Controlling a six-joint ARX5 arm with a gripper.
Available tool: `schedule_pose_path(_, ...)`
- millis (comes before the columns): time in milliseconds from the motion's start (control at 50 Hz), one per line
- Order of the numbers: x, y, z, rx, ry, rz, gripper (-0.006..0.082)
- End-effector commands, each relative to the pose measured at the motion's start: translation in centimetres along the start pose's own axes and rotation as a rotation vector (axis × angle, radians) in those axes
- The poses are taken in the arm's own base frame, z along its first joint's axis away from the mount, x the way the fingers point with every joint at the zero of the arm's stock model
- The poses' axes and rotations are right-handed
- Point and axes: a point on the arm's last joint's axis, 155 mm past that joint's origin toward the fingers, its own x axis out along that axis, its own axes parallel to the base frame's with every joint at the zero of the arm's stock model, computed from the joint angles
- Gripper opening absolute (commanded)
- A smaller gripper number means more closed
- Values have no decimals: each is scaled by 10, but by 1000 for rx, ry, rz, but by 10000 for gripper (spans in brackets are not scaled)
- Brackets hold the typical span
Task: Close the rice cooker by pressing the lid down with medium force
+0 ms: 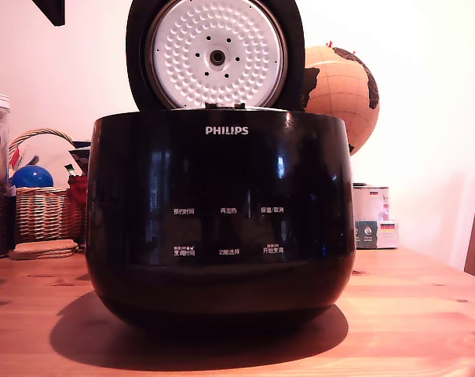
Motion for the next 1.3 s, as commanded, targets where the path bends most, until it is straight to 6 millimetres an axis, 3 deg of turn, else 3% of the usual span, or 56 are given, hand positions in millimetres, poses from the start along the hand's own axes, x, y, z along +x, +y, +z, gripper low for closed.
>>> schedule_pose_path(0,0,10,-3,-32,3,14,-19)
schedule_pose_path(240,0,10,-2,-44,-2,14,-19)
schedule_pose_path(360,0,12,11,-49,-52,20,-19)
schedule_pose_path(500,-4,6,43,-60,-185,-27,-19)
schedule_pose_path(680,-14,-18,88,-91,-368,-198,-20)
schedule_pose_path(860,-20,-37,113,-98,-460,-333,-19)
schedule_pose_path(1060,-7,-54,126,-105,-480,-444,-20)
schedule_pose_path(1280,11,-74,122,-118,-424,-555,-19)
